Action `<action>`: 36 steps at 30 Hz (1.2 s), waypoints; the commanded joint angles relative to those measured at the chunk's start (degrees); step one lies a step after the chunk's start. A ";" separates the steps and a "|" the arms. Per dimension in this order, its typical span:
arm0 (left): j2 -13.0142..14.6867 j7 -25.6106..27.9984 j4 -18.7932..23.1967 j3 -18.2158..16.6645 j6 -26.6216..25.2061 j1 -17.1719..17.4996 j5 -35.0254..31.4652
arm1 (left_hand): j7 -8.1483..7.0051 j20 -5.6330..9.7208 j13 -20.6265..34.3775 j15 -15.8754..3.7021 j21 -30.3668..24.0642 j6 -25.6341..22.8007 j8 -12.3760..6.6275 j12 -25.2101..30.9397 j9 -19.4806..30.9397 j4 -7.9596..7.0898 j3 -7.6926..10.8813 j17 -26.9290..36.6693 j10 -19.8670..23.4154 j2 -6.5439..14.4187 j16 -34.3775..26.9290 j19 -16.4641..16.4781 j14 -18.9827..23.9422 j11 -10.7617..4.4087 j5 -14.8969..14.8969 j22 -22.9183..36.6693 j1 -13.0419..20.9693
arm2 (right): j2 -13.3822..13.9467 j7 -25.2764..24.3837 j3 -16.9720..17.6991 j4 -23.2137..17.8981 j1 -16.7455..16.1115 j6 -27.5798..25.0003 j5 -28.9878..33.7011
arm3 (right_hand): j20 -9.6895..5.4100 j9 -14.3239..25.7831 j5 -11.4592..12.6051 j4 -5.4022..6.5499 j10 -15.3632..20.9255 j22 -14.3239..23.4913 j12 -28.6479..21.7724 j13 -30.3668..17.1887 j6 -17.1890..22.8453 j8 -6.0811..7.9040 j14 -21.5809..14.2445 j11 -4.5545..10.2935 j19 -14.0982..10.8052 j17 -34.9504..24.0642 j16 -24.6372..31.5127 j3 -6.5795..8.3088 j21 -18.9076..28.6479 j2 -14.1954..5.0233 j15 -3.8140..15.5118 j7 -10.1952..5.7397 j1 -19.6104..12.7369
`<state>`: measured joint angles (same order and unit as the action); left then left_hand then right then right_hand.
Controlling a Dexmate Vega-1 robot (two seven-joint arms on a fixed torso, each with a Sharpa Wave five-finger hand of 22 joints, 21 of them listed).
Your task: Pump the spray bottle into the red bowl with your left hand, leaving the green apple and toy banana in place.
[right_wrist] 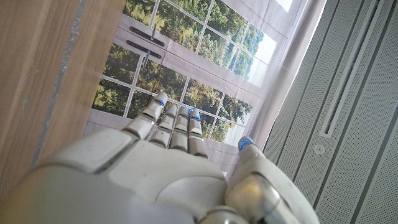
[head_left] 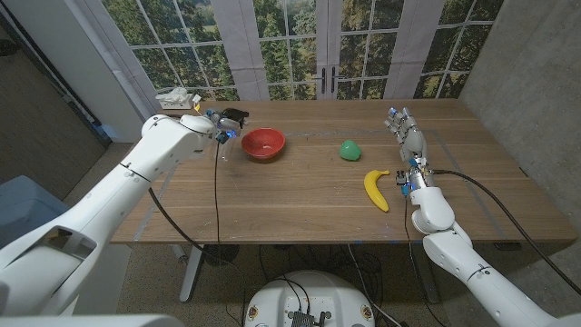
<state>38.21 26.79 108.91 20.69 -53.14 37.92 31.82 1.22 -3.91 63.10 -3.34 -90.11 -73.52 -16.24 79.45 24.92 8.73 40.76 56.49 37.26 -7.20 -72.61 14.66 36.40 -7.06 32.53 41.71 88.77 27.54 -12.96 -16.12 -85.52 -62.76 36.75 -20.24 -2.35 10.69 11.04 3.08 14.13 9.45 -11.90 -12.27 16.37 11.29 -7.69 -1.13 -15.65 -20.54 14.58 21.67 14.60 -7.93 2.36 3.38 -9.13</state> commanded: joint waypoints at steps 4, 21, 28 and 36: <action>-0.94 3.61 0.15 -0.68 -4.80 -0.75 4.23 | 0.46 -0.31 4.08 -2.86 -0.33 0.30 -14.41 0.71 19.94 3.29 6.86 0.39 1.23 10.44 0.51 1.50 2.46 0.54 -2.65 2.85 12.66 | 0.27 -0.63 0.02 -1.11 -0.61 -1.00 0.33 | -0.26 0.13 0.21 -0.31 0.22 0.31 0.00 0.00 0.59 0.20 -0.28 -0.13 -0.53 -0.15 -0.17 0.14 -0.21 -0.99 -0.31 0.07 0.06; -0.46 6.24 1.20 -0.78 -6.78 -0.63 4.61 | 0.62 0.16 6.89 -2.86 0.04 4.19 -27.27 2.69 37.79 3.32 8.31 1.28 0.60 9.87 1.13 1.82 3.21 0.38 -3.93 4.19 12.63 | 0.02 -0.01 -0.58 -0.18 0.46 -1.23 -0.01 | -0.35 0.13 0.23 -0.32 0.27 0.32 -0.02 0.01 0.58 0.17 -0.23 -0.08 -0.67 -0.11 -0.23 0.20 -0.59 -1.04 -0.49 0.10 0.05; -1.26 6.15 0.07 -1.45 -6.07 -0.73 5.54 | 0.50 0.30 6.83 -2.87 0.19 4.40 -28.47 3.57 38.59 3.30 8.66 1.28 0.30 9.75 1.12 2.15 3.29 0.40 -4.11 4.57 12.58 | -0.02 -0.04 -0.59 0.12 0.62 -1.17 -0.16 | -0.34 0.13 0.23 -0.31 0.24 0.32 0.01 0.02 0.59 0.17 -0.20 -0.13 -0.75 -0.13 -0.23 0.18 -0.75 -1.06 -0.33 0.12 0.08; -2.39 6.59 -1.31 -1.93 -5.13 -0.95 6.60 | 2.01 0.43 5.58 -2.75 0.23 5.12 -22.19 2.55 27.05 3.28 9.40 1.12 0.88 9.28 1.04 2.97 3.66 0.73 -3.97 4.54 12.54 | -0.13 0.04 -0.55 0.69 0.84 -1.09 -0.59 | -0.33 0.12 0.23 -0.32 0.22 0.33 0.02 0.02 0.60 0.17 -0.22 -0.07 -0.81 -0.14 -0.22 0.17 -0.88 -1.05 -0.30 0.19 0.09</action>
<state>36.97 32.83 109.04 19.45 -59.25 37.28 36.99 2.38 -3.56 68.06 -3.47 -89.83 -68.87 -39.46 82.02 55.39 8.07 42.83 57.13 37.72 -8.38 -71.42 17.04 39.14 -6.55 28.58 46.06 89.96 27.60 -13.04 -16.61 -85.60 -62.32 35.54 -20.38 -1.95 10.69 11.04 3.08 14.12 9.45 -11.90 -12.27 16.36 11.29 -7.69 -1.13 -16.07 -20.62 14.58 21.67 13.93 -7.93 2.36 3.37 -9.13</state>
